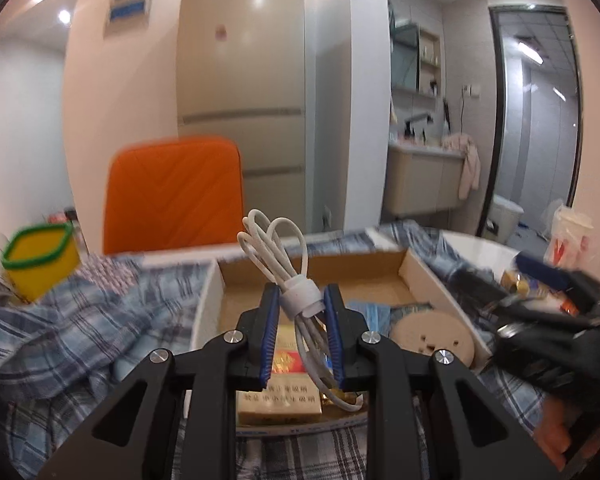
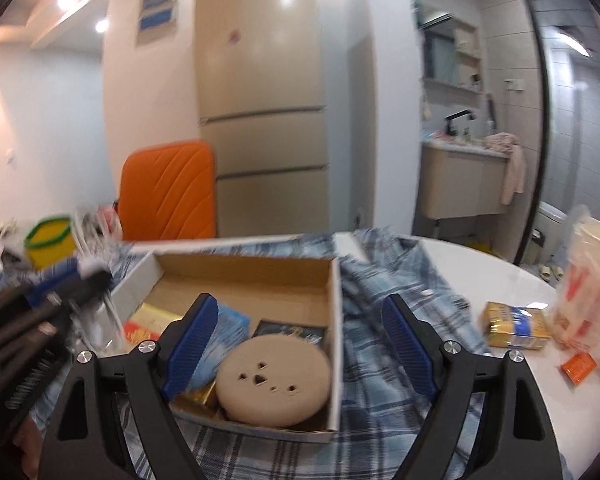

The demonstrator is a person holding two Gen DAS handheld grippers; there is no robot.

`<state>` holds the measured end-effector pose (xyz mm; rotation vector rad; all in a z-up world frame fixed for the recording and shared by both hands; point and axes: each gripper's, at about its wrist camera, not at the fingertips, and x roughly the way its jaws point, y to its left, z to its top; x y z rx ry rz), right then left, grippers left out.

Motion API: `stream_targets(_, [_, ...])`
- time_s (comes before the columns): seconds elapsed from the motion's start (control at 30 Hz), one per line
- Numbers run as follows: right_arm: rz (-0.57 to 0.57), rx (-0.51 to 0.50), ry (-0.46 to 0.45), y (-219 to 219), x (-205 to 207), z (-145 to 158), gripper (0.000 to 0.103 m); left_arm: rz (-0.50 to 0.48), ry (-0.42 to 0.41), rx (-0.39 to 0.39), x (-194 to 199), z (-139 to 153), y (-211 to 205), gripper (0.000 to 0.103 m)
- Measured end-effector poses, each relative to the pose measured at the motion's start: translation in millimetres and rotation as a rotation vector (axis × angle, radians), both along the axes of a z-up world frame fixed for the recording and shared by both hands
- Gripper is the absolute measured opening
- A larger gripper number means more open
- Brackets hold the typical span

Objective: Organize soft objects
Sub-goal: 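Lower both items into the box and open both tools to release them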

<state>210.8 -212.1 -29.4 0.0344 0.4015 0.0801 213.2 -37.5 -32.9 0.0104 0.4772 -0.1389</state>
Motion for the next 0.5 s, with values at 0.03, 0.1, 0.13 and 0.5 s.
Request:
stream_targets(0.03, [-0.004, 0.008, -0.012, -1.8, -3.0, 2.1, 0.086, 0.003, 0.026, -0.006, 4.3, -2.6, 1.5, 0.021])
stream_targets(0.1, [-0.004, 0.012, -0.023, -2.6, -5.8, 4.4, 0.086, 0.013, 0.064, -0.025, 10.2, -7.1, 6.4, 0.021])
stream_targets(0.13, [0.000, 0.009, -0.025, -1.6, -6.6, 4.8, 0.086, 0.015, 0.075, -0.038, 11.9, -8.3, 8.8, 0.021])
stream_targets(0.5, [0.010, 0.013, -0.038, -0.4, -10.1, 5.8, 0.086, 0.026, -0.010, 0.000, -5.9, -0.7, 1.6, 0.087])
